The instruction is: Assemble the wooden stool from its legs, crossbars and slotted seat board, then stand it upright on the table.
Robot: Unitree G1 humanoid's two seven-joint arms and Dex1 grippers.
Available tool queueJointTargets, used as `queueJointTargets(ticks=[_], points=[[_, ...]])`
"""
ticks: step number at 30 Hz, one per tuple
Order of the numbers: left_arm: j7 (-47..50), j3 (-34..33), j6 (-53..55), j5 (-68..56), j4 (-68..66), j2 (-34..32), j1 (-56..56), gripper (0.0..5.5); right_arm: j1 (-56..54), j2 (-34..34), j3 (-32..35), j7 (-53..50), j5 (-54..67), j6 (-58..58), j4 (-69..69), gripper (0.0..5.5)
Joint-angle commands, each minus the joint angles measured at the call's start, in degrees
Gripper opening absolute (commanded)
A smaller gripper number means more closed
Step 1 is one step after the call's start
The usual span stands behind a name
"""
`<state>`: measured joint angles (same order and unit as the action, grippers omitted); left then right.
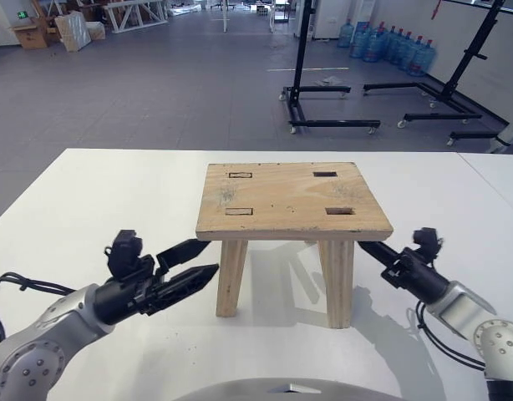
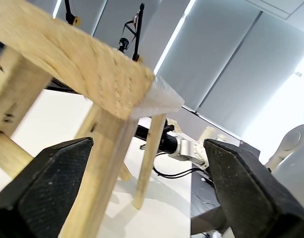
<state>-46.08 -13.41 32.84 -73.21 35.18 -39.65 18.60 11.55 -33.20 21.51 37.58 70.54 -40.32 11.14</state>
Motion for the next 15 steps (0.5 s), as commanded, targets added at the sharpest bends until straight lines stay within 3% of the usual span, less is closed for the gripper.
queueJointTargets(ticks=[1, 6, 9, 12, 15], points=[[-1.04, -3.79, 0.26, 0.44, 0.44, -0.95, 1.36, 4.1, 0.65, -2.48, 3.82, 5.29, 1.13, -1.72, -0.6, 0.0], [-2.93, -10.48, 1.01, -8.94, 6.52, 0.34, 8.51, 4.1, 10.91, -8.55, 6.97, 18.74, 13.25, -15.29, 6.82, 0.0], [-4.92, -10.48, 3.64, -15.09, 13.52, -0.3, 17.01, 4.1, 15.13, -9.55, 6.32, 21.1, 17.16, -18.96, 13.5, 0.0], [-3.66, -5.68, 5.1, -17.92, 15.47, -0.78, 16.35, 4.1, 13.3, -8.46, 2.63, 19.35, 17.8, -18.73, 17.57, 0.0], [-0.36, 1.3, 6.12, -15.25, 10.59, 0.37, 7.74, 4.1, 6.34, -6.62, -3.23, 17.04, 12.25, -16.16, 16.23, 0.0]])
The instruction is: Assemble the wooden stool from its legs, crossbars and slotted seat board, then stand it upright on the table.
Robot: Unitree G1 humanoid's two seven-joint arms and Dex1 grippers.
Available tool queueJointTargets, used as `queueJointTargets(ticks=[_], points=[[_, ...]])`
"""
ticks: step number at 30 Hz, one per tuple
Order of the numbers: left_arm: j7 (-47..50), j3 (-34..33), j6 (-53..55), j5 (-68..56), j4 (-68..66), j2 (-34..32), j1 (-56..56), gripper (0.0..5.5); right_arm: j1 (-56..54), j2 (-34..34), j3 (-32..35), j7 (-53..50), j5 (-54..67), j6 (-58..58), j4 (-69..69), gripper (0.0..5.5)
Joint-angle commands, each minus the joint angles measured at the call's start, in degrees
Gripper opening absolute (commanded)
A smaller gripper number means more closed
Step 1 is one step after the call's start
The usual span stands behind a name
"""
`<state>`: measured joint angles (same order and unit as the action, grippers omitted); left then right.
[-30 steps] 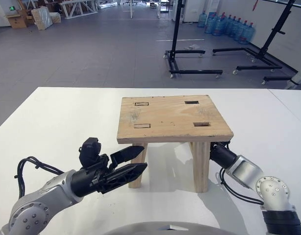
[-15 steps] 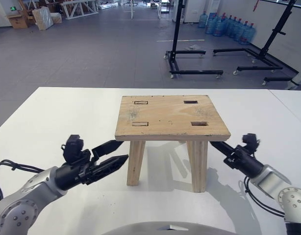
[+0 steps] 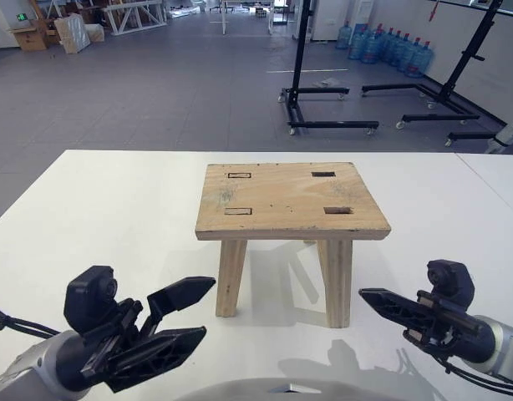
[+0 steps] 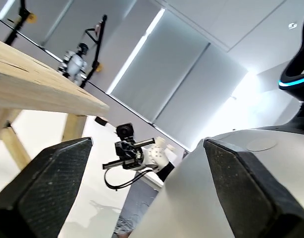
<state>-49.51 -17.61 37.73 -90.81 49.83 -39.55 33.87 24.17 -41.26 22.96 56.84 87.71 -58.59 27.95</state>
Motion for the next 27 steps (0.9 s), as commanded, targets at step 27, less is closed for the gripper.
queueJointTargets(ticks=[27], points=[[-0.01, 22.16, -22.32, 56.36, -55.15, 24.06, -54.42, 4.1, -53.69, 26.16, -19.67, 5.85, -56.71, 55.41, -62.6, 0.0]])
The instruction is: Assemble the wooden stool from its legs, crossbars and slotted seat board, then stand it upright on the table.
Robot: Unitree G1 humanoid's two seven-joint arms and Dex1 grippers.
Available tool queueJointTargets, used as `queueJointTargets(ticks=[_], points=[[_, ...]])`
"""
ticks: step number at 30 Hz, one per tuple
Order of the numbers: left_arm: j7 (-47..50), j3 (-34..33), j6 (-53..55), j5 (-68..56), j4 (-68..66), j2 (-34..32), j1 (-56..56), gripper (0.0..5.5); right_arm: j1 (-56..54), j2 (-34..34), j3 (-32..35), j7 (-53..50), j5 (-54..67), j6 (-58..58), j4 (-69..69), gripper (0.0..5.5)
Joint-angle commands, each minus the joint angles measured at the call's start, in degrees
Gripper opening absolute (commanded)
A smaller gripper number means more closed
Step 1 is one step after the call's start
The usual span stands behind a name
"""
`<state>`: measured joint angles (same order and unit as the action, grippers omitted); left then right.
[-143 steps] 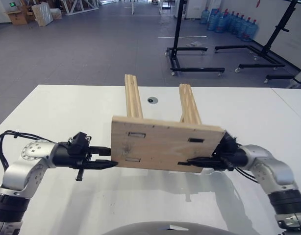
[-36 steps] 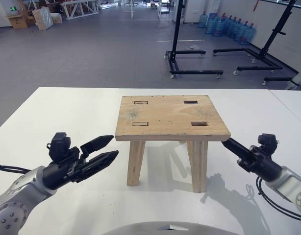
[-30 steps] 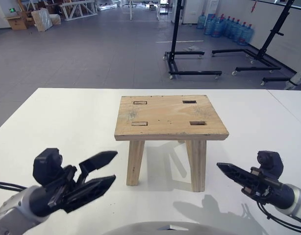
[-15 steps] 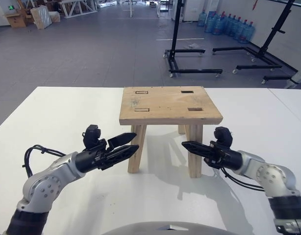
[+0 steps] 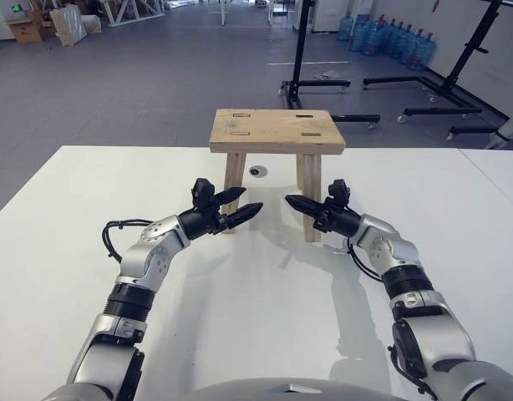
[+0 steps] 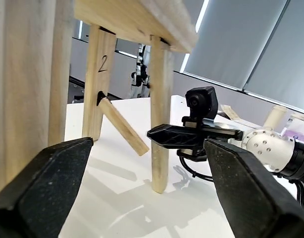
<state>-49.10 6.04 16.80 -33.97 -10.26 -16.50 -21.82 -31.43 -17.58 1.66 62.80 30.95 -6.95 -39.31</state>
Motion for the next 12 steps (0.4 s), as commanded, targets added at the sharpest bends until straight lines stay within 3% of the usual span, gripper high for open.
queueJointTargets(ticks=[1, 6, 9, 12], points=[[0.37, -2.05, -2.56, -0.19, 7.85, 1.38, 2.39, 4.1, 4.83, 3.19, 1.76, -0.5, 1.41, 2.91, 10.6, 0.0], [15.92, -7.54, -3.48, -1.7, 33.3, 5.34, 6.75, 4.14, 19.57, 9.62, 3.74, -16.02, 5.16, 4.11, 47.59, 0.19], [25.68, -7.55, -6.4, 7.93, 36.08, 7.29, 3.84, 4.37, 17.89, 12.83, 7.27, -28.43, -2.16, 10.99, 53.65, 0.66], [33.62, -5.69, -12.2, 20.85, 30.36, 8.32, 0.16, 4.82, 14.54, 14.77, 7.51, -38.79, -14.56, 19.35, 50.5, 1.16]])
